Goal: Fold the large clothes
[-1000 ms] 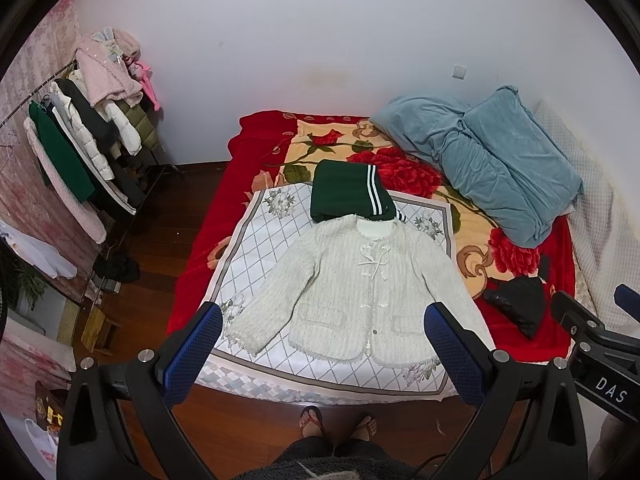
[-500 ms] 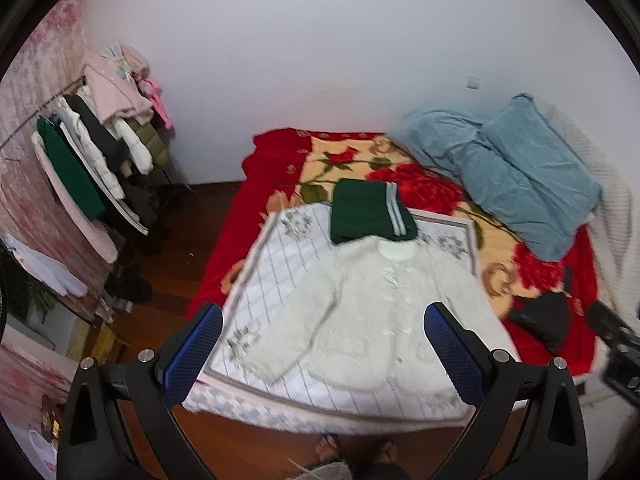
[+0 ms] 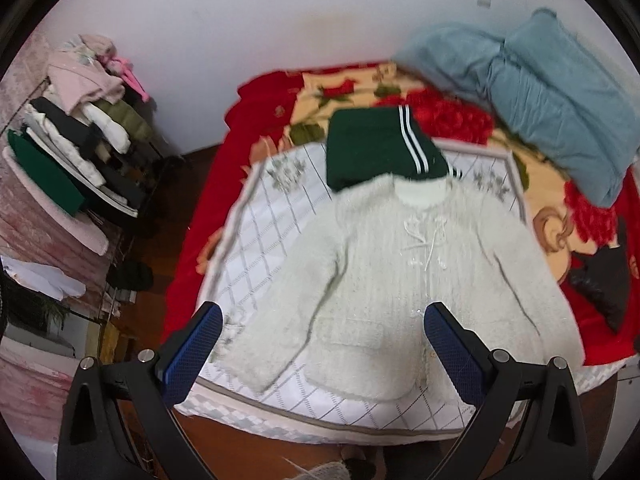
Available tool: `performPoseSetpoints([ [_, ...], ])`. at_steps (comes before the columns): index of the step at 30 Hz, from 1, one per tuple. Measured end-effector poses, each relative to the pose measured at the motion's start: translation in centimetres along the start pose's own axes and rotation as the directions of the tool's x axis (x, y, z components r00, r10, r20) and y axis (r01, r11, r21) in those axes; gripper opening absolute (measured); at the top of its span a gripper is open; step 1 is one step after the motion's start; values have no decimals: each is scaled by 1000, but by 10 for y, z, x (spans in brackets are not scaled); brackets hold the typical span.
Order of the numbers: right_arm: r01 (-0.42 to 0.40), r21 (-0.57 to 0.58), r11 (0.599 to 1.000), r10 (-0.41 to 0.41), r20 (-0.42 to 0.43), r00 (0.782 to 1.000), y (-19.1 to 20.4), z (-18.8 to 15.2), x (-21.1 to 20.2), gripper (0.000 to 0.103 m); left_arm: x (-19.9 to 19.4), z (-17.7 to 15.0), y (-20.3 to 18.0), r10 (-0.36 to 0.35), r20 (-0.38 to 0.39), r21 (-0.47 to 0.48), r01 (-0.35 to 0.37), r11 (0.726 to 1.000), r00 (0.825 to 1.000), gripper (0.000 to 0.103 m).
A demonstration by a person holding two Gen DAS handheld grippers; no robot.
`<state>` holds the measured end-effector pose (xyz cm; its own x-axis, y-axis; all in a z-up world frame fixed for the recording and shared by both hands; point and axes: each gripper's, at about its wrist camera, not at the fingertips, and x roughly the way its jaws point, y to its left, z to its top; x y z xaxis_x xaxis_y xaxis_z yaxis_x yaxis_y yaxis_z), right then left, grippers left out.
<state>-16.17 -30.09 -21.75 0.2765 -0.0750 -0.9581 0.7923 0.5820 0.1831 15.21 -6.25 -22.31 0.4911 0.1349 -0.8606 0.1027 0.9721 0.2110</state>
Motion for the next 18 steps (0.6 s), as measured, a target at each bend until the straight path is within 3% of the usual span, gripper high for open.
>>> performPoseSetpoints([
  [3,-85,150,985,97,-71,993,-55,3,76,61,45,2,-32,7,-49,10,-6,1000,999,103],
  [6,-99,297,950,142,-126,982,-105,-5,149,61,93,-4,-63,11,-114,44,-6,999,993,103],
  [9,-119,476,871,218,-158,963,-151,-23,225,61,143,-13,-91,31,-179,88,-15,996,983,103],
  [10,-129,558,819,258,-159,953,-170,-32,258,61,153,-14,-96,37,-189,94,-19,995,981,103],
  [13,-136,677,723,309,-141,941,-201,-49,312,61,193,-21,-116,54,-242,98,-31,995,969,103],
  [15,-167,772,614,352,-78,933,-227,-63,350,62,215,-25,-127,50,-272,90,-26,996,961,103],
  [18,-213,843,494,366,21,930,-248,-71,378,61,240,-29,-142,35,-285,94,-8,996,958,103],
])
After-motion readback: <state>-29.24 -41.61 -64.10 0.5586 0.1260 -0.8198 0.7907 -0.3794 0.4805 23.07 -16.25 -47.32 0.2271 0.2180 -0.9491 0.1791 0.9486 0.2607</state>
